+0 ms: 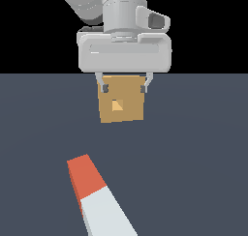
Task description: Insert the peg into the horizontal hole in a box.
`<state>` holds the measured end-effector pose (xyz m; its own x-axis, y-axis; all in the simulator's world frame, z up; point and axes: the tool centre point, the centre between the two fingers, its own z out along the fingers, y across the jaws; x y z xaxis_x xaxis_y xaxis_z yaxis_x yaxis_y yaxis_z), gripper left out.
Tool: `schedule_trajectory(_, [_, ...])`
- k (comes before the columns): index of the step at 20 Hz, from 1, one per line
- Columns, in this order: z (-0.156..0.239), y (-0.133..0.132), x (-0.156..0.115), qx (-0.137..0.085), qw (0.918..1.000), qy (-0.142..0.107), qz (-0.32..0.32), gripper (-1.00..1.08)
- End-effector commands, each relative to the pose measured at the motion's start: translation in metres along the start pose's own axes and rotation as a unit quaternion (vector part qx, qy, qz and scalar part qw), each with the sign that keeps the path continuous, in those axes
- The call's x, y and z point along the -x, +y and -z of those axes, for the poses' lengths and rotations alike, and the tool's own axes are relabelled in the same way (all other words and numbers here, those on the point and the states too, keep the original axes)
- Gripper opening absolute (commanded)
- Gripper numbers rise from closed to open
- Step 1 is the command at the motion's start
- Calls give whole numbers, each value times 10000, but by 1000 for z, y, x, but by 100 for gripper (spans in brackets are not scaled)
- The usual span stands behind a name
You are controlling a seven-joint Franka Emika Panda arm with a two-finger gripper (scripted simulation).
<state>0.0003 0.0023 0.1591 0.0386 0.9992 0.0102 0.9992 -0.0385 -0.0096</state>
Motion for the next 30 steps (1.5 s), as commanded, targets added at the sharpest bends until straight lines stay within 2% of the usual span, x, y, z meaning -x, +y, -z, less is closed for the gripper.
schedule_trajectory(1, [0, 0, 0, 0, 10000, 0, 0, 100])
schedule_trajectory(8, [-3, -3, 7, 1, 9999, -2, 107, 100])
schedule_trajectory(14, [-10, -9, 24, 3, 9993, -7, 367, 100])
schedule_trajectory(22, [-26, -19, 62, 8, 9956, -19, 942, 100])
schedule_trajectory(30, [-45, -24, 109, 14, 9871, -32, 1601, 100])
